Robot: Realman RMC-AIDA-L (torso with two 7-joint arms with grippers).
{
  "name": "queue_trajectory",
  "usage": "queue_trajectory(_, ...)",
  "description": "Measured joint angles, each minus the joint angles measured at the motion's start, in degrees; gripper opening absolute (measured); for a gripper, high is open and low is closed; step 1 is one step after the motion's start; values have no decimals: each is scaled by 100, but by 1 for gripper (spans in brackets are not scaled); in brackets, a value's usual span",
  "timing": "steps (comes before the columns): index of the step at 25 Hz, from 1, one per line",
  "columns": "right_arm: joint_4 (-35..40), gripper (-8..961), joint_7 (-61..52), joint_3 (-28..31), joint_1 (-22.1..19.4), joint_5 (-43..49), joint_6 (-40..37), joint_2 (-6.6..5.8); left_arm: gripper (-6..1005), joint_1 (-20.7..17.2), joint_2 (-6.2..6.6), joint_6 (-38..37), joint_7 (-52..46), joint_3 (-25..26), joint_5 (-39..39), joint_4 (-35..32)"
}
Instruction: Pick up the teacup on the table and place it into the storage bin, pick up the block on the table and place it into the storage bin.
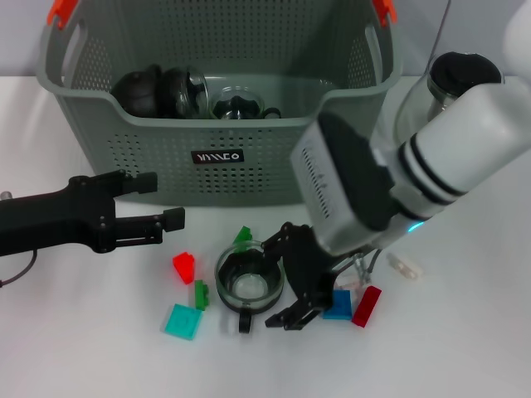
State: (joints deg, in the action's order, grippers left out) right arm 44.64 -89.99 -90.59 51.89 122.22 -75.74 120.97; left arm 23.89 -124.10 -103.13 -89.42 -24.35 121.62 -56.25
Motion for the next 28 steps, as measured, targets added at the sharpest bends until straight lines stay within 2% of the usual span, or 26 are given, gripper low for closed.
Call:
queue_trajectory(7, -1, 775, -196, -852, -56, -186, 729, 4, 883, 2, 0, 30, 9, 6, -49, 7)
queue_trajectory(15, 14, 759, -591, -1335, -21, -186, 1069, -15, 883, -17, 0, 89, 20, 10, -52, 43)
queue_trajectory(18, 65, 530, -605, -1360, -58, -161, 1052, -25, 883, -28, 4, 142, 28, 10, -52, 87)
queue_trajectory(28, 379, 309, -1005, -1342, -78, -3, 741, -54, 883, -42, 14, 154, 82, 54, -51, 106)
